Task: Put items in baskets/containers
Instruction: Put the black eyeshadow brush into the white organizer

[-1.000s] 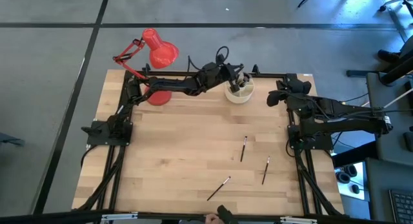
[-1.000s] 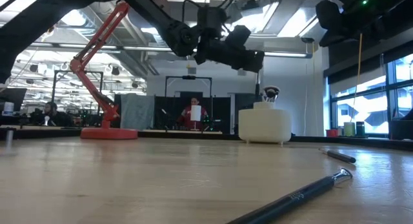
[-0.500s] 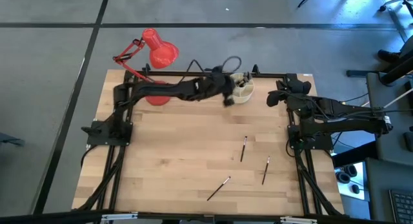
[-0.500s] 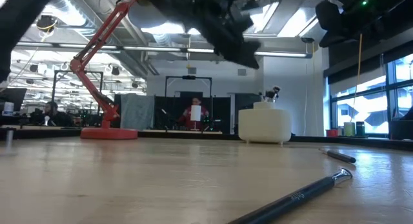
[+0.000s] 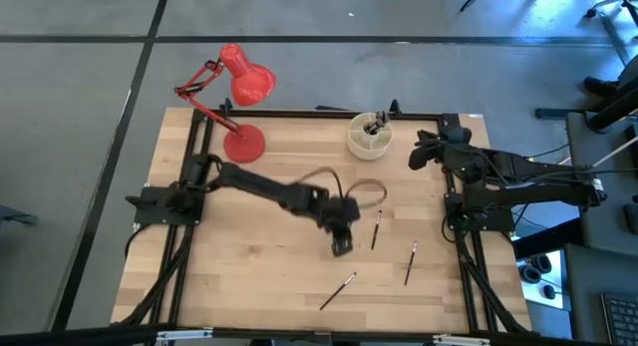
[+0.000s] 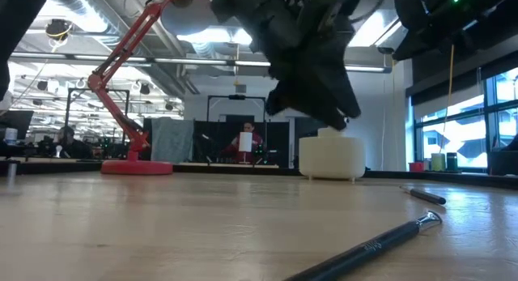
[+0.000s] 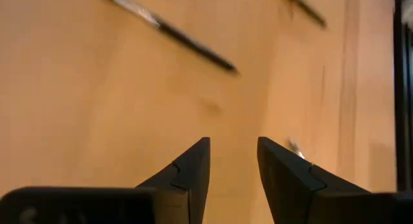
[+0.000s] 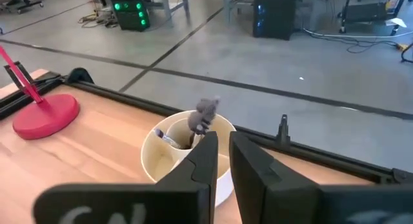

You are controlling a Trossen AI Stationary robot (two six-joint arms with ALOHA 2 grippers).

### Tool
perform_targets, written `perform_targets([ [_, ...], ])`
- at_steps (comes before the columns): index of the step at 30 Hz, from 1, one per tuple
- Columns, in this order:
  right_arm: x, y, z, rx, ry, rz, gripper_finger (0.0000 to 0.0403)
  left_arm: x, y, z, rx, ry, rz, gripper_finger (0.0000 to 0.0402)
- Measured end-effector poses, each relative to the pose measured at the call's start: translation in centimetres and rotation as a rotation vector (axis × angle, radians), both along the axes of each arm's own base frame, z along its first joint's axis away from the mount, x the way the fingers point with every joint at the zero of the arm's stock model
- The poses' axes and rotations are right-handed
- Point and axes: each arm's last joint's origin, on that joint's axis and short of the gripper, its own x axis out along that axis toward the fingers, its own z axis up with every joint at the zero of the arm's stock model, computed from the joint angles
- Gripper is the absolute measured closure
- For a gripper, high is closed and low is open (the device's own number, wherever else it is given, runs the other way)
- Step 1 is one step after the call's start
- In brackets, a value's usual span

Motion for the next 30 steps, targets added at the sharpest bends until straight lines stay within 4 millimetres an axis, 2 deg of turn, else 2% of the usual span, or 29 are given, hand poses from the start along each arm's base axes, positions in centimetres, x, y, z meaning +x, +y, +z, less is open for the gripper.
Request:
perform_targets([
  [3,0.0,0.0,0.0,0.001,0.000,0.000,0.0361,0.3,-1.8,-1.6,-0.019,0.015,0.004,0.0278],
  [7,0.2,0.1,-0.2,0.044,-0.004,0.045,0.0361,1.3,-3.1,-3.2,-0.074,-0.014,0.053,0.0278],
  [13,0.8,0.2,-1.3,0.112,0.020,0.086,0.0361,2.9,-6.8,-5.6,-0.026,-0.007,0.025,0.0278],
  [19,1.1,0.9,-2.7,0.159,0.056,0.171,0.0361,3.6,-9.5,-6.0,0.024,0.000,0.001,0.0278],
  [24,1.0,1.5,-3.1,0.159,0.063,0.205,0.0361,3.0,-10.4,-6.1,0.084,0.048,0.020,0.0279],
  [30,0.7,2.1,-2.8,0.144,0.040,0.232,0.0361,2.3,-11.4,-6.2,0.078,0.093,0.016,0.0285],
])
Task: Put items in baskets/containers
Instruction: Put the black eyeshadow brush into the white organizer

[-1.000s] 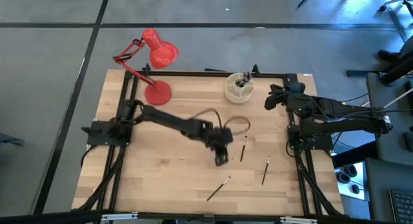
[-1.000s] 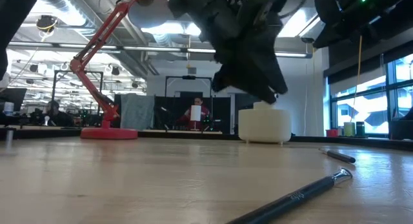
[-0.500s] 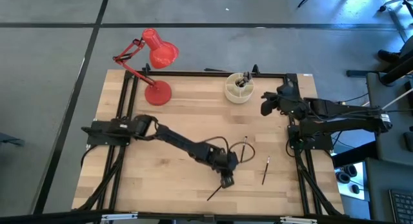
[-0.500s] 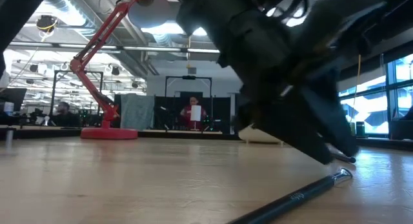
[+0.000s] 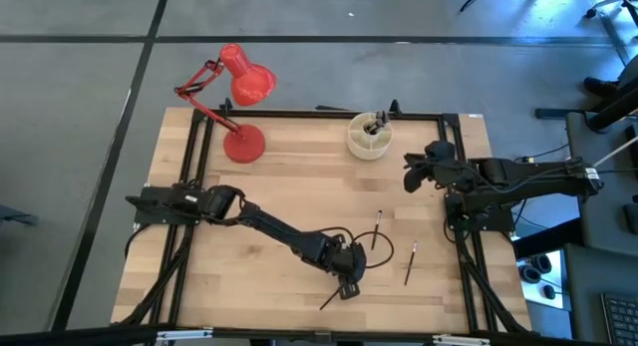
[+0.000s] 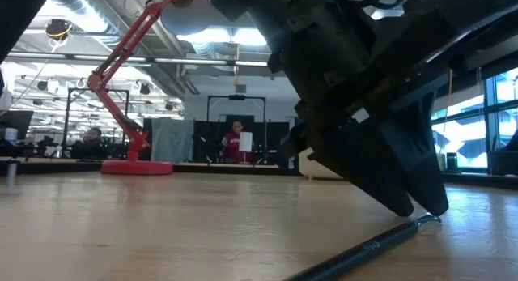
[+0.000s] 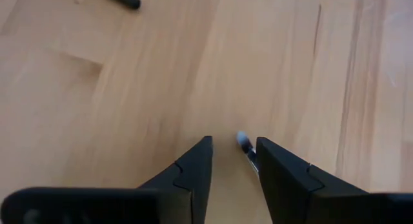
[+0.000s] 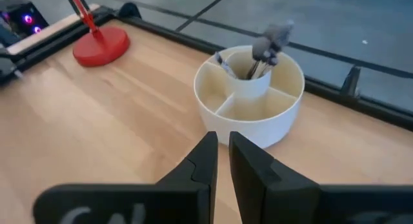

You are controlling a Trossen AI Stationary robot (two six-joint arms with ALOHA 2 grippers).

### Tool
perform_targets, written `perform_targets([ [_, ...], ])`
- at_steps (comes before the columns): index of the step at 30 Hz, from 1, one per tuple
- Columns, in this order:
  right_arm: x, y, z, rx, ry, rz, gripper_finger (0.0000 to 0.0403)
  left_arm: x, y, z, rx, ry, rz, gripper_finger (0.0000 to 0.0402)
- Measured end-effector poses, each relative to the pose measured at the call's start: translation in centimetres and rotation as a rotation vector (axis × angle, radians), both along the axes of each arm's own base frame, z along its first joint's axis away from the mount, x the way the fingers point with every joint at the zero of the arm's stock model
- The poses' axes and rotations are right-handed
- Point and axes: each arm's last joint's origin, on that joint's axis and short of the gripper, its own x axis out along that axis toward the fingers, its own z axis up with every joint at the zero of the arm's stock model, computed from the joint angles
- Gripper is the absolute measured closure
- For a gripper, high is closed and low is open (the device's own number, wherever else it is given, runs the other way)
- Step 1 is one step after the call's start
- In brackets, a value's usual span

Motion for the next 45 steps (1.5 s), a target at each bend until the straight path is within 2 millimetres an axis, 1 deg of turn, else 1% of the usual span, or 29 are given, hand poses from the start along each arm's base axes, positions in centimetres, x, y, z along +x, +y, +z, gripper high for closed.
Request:
perform_targets([
  [9,-0.8,-0.1,0.5,-0.024,-0.048,-0.027,0.0361,-0.2,-0.4,0.0,-0.037,0.023,-0.029,0.0325],
  [18,-0.9,-0.1,0.6,-0.029,-0.049,-0.035,0.0361,-0.3,-0.5,-0.1,-0.026,0.024,-0.088,0.0392],
  [23,-0.9,-0.1,0.6,-0.029,-0.049,-0.033,0.0361,-0.3,-0.4,-0.1,0.017,0.014,-0.141,0.0393],
  [26,-0.9,-0.1,0.6,-0.029,-0.048,-0.033,0.0361,-0.1,0.4,0.2,0.039,0.007,-0.158,0.0395],
  [28,-0.9,-0.1,0.6,-0.029,-0.048,-0.033,0.0361,-0.1,1.3,0.8,0.095,0.005,-0.157,0.0395],
  [30,-0.9,-0.1,0.6,-0.029,-0.048,-0.032,0.0361,0.4,3.1,2.0,0.196,-0.037,-0.121,0.0393],
  [31,-0.9,-0.1,0.6,-0.030,-0.048,-0.032,0.0361,0.5,4.2,3.0,0.275,-0.067,-0.089,0.0393],
  [33,-0.9,-0.1,0.6,-0.033,-0.044,-0.030,0.0361,1.0,6.7,5.8,0.427,-0.148,-0.013,0.0393],
  [35,-0.9,-0.1,0.6,-0.049,-0.034,-0.033,0.0361,1.3,9.7,8.4,0.576,-0.203,0.086,0.0393],
  [37,-1.0,-0.1,0.5,-0.053,-0.029,-0.037,0.0361,1.7,13.2,9.8,0.682,-0.231,0.173,0.0393],
  [40,-1.2,-0.2,0.4,-0.068,-0.002,-0.051,0.0361,2.3,19.2,11.9,0.737,-0.325,0.280,0.0393],
  [42,-1.6,-0.2,0.2,-0.076,0.030,-0.060,0.0361,2.7,23.2,13.4,0.702,-0.455,0.315,0.0394],
  [45,-2.0,-0.3,-0.2,-0.074,0.077,-0.079,0.0361,2.6,28.1,14.5,0.626,-0.612,0.299,0.0395],
])
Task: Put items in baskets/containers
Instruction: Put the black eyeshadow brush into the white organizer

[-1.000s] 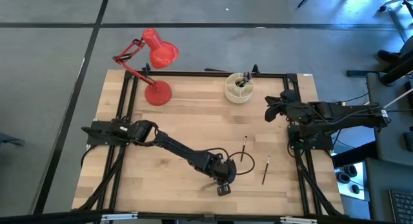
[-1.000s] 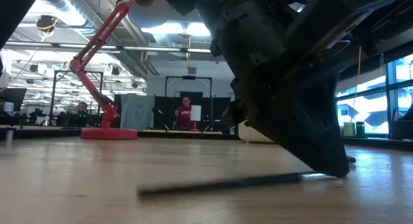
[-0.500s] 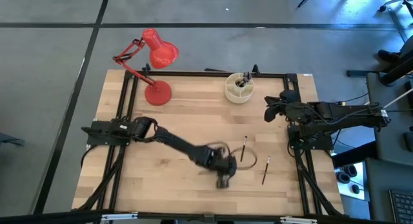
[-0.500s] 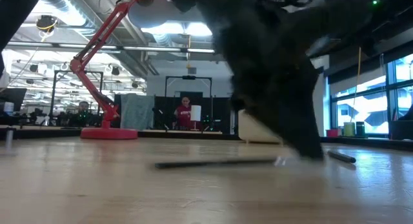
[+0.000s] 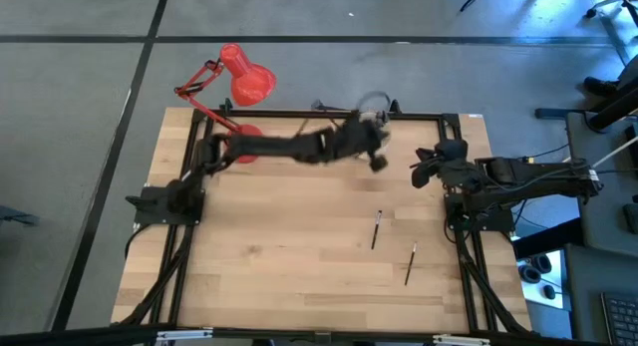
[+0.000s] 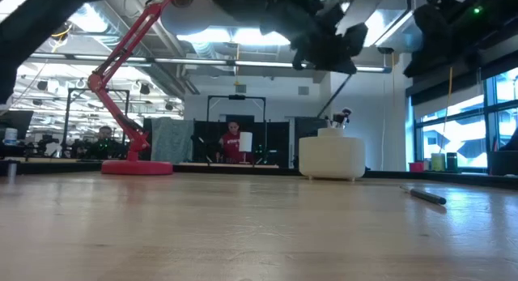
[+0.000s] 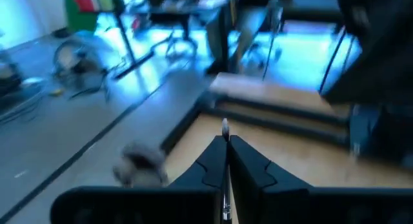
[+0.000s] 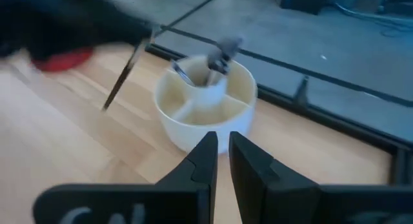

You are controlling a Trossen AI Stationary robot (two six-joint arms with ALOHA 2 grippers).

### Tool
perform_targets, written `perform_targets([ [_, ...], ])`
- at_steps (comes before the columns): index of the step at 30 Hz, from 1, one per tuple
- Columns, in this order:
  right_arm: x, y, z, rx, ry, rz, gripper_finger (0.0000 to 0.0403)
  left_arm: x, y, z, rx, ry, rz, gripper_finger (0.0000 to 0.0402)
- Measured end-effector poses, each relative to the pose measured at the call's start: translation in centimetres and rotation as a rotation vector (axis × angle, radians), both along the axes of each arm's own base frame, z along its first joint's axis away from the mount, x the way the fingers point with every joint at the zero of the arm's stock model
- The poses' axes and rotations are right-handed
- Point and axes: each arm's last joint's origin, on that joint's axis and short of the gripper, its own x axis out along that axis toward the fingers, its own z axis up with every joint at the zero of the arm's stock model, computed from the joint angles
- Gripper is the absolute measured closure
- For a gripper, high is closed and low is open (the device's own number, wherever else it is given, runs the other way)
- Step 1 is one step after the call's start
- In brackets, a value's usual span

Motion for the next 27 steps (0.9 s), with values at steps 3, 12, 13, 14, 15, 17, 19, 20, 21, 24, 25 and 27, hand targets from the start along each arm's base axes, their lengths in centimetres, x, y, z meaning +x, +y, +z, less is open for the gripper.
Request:
perform_targets([
  [3,-0.5,-0.1,-0.5,0.010,0.039,-0.040,0.0361,-0.8,4.1,0.9,-0.005,-0.111,-0.020,0.0394],
  [12,-1.4,-0.3,-0.3,-0.050,0.039,-0.130,0.0361,-2.2,10.2,0.6,0.010,-0.214,-0.023,0.0394],
  [13,-1.5,-0.3,0.0,-0.057,0.030,-0.129,0.0361,-1.9,10.5,0.0,0.013,-0.219,-0.021,0.0394],
  [14,-1.7,-0.3,0.4,-0.057,0.014,-0.129,0.0361,-1.7,10.7,-0.7,0.014,-0.224,-0.021,0.0394],
  [15,-1.8,-0.4,0.6,-0.058,0.002,-0.127,0.0361,-1.5,10.8,-1.2,0.009,-0.230,-0.029,0.0394],
  [17,-2.0,-0.4,1.0,-0.066,-0.008,-0.122,0.0361,-1.3,11.2,-1.9,0.001,-0.251,-0.051,0.0394],
  [19,-2.3,-0.4,1.1,-0.077,-0.013,-0.121,0.0361,-1.0,11.2,-2.6,-0.001,-0.253,-0.062,0.0394],
  [20,-2.4,-0.4,1.2,-0.087,-0.014,-0.126,0.0361,-1.0,11.3,-3.0,-0.006,-0.241,-0.061,0.0394],
  [21,-2.5,-0.4,1.2,-0.095,-0.017,-0.133,0.0361,-0.9,11.3,-3.4,-0.010,-0.232,-0.060,0.0394],
  [24,-2.8,-0.5,1.4,-0.115,-0.025,-0.142,0.0361,-0.8,11.3,-3.7,-0.023,-0.227,-0.059,0.0394],
  [25,-3.0,-0.5,1.4,-0.119,-0.026,-0.141,0.0361,-0.8,11.3,-3.7,-0.027,-0.229,-0.058,0.0394],
  [27,-3.2,-0.5,1.5,-0.127,-0.031,-0.138,0.0361,-0.8,11.3,-3.7,-0.032,-0.223,-0.057,0.0394],
])
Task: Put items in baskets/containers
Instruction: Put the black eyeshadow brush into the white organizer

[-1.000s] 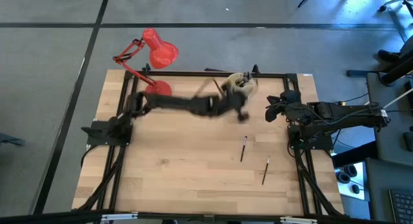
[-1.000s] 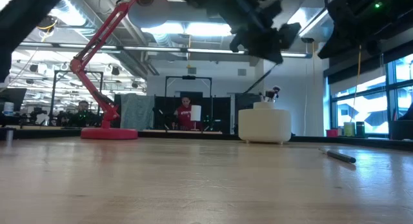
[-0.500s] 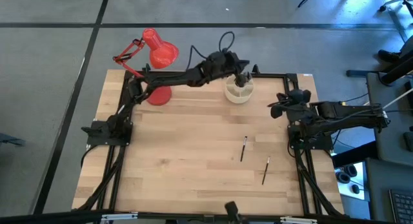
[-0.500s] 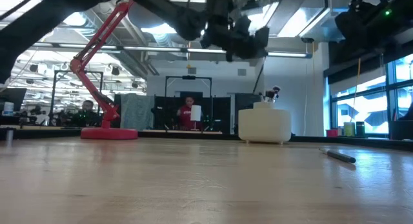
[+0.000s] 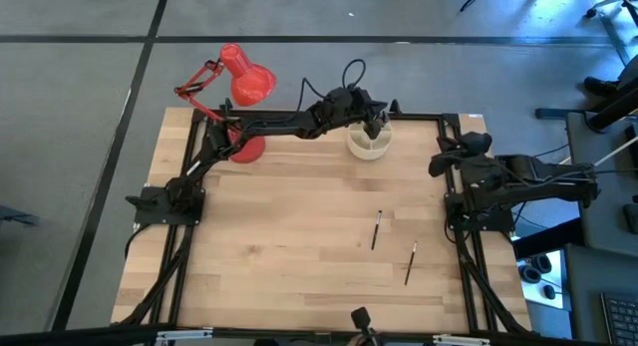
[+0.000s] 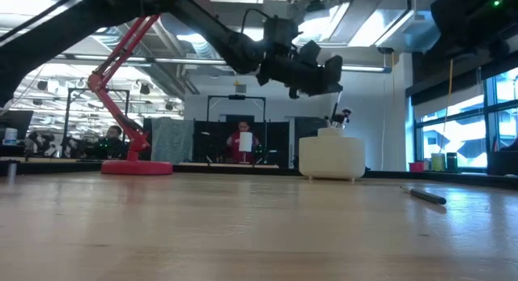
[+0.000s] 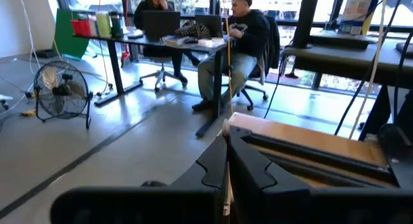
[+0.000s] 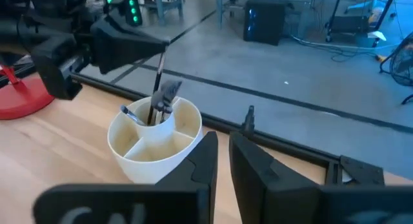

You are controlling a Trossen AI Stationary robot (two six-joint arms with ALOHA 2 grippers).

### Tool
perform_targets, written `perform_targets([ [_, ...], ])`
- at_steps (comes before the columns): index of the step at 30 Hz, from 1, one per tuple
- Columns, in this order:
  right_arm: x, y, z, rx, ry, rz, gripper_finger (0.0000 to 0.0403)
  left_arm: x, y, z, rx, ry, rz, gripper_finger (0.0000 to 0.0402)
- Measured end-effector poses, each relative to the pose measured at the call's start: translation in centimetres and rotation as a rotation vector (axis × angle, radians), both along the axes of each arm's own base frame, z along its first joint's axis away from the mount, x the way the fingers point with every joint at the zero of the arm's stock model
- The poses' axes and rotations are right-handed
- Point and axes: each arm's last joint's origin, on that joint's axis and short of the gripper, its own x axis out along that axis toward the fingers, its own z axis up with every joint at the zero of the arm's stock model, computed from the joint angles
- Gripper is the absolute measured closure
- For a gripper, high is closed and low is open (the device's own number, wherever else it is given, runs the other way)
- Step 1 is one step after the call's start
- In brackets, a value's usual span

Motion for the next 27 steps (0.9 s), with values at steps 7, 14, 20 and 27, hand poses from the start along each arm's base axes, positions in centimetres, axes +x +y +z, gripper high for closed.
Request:
perform_targets([
  [7,-0.8,-0.1,0.2,-0.009,-0.038,-0.009,0.0361,0.1,-0.5,-0.7,-0.031,0.067,-0.006,0.0365],
  [14,-0.8,0.0,0.2,0.007,-0.046,0.007,0.0361,0.4,-2.2,-1.1,-0.074,0.154,-0.033,0.0309],
  [20,-0.8,0.0,0.2,0.016,-0.063,0.002,0.0361,1.2,-7.3,1.3,0.066,0.218,-0.138,0.0267],
  [27,-0.7,0.0,0.4,0.019,-0.085,0.002,0.0361,2.1,-15.0,1.4,0.099,0.340,-0.108,0.0236],
])
